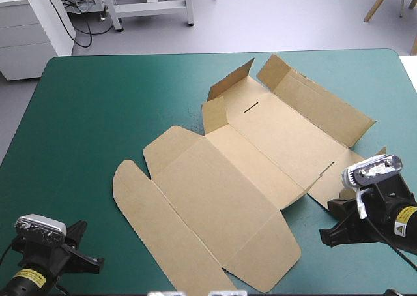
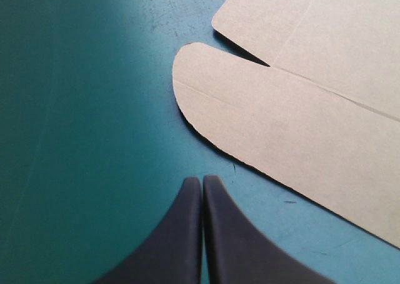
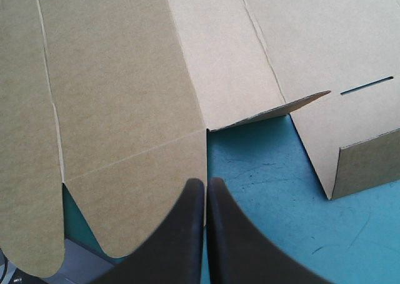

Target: Fold the box

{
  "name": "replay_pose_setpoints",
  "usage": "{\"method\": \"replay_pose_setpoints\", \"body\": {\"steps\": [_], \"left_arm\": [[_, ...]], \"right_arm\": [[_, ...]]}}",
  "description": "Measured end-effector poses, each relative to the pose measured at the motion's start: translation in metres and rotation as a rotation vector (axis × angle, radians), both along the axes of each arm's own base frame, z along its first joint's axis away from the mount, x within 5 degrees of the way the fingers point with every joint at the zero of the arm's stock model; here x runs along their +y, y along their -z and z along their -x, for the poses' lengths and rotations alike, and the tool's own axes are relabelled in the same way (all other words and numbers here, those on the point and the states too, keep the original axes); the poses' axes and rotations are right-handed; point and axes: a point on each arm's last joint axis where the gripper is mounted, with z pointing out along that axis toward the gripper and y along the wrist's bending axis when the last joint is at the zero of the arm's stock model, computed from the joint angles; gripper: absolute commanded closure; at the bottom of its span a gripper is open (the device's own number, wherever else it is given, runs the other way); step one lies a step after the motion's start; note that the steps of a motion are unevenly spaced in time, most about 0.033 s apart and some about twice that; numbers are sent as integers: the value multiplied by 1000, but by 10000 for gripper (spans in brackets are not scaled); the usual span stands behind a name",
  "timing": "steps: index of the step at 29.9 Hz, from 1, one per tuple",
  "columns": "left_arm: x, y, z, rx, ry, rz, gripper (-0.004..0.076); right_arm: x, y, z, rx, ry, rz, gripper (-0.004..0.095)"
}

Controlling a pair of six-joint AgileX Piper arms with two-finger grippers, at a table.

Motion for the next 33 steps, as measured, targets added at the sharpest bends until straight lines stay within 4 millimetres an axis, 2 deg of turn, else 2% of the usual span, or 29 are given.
{"method": "replay_pose_setpoints", "body": {"steps": [3,13,20,24,31,33], "left_arm": [[0,0,0,0,0,0,734],[0,0,0,0,0,1,734],[0,0,0,0,0,1,734],[0,0,0,0,0,1,734],[0,0,0,0,0,1,734],[0,0,0,0,0,1,734]], "right_arm": [[-1,3,-1,-1,10,22,900],[-1,37,-7,94,19,100,899],[0,40,-7,105,18,100,877],[0,40,-7,106,19,97,743],[1,40,-7,112,16,84,334],[1,40,-7,113,14,79,249]]}}
